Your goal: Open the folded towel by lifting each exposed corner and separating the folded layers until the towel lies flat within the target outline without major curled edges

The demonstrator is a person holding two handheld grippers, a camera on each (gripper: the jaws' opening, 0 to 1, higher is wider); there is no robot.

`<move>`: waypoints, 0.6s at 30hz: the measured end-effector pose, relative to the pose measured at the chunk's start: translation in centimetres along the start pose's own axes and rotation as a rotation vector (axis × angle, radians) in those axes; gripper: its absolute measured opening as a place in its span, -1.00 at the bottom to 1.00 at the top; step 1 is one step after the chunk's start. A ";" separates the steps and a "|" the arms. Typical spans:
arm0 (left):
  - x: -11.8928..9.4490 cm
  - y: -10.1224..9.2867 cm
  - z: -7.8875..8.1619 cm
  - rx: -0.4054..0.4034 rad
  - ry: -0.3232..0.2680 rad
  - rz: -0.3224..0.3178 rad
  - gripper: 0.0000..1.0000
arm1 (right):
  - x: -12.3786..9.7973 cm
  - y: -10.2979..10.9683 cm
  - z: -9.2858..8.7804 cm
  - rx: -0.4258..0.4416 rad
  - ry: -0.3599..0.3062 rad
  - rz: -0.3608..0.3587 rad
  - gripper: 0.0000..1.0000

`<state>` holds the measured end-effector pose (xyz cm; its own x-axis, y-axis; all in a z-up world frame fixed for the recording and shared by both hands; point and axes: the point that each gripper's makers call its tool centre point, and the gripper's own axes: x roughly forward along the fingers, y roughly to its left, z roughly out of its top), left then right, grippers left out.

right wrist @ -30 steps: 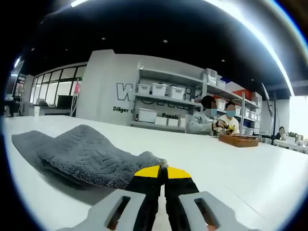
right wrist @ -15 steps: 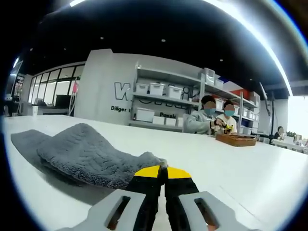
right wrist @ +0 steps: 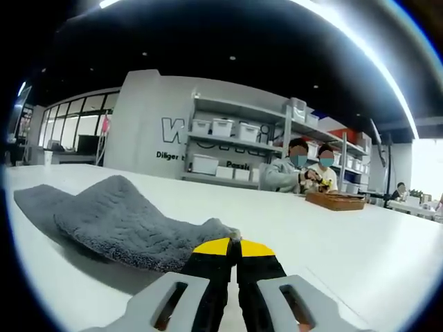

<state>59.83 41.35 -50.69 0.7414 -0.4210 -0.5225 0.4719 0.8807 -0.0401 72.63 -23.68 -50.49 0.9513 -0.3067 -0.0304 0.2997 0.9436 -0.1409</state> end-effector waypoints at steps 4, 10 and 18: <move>0.1 -0.1 0.0 0.001 0.002 -0.001 0.98 | -0.2 -0.3 -0.1 0.004 0.001 -0.005 -1.00; 0.2 -0.3 0.0 0.005 0.006 -0.003 0.98 | -0.3 -0.9 -0.1 0.001 0.001 -0.010 -1.00; 0.3 -0.6 -0.1 0.009 0.010 -0.004 0.98 | -0.3 -1.6 -0.2 -0.001 0.002 -0.019 -1.00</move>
<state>59.77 40.70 -50.92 0.7350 -0.4222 -0.5306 0.4792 0.8770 -0.0342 71.80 -25.15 -50.49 0.9454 -0.3244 -0.0298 0.3172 0.9376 -0.1423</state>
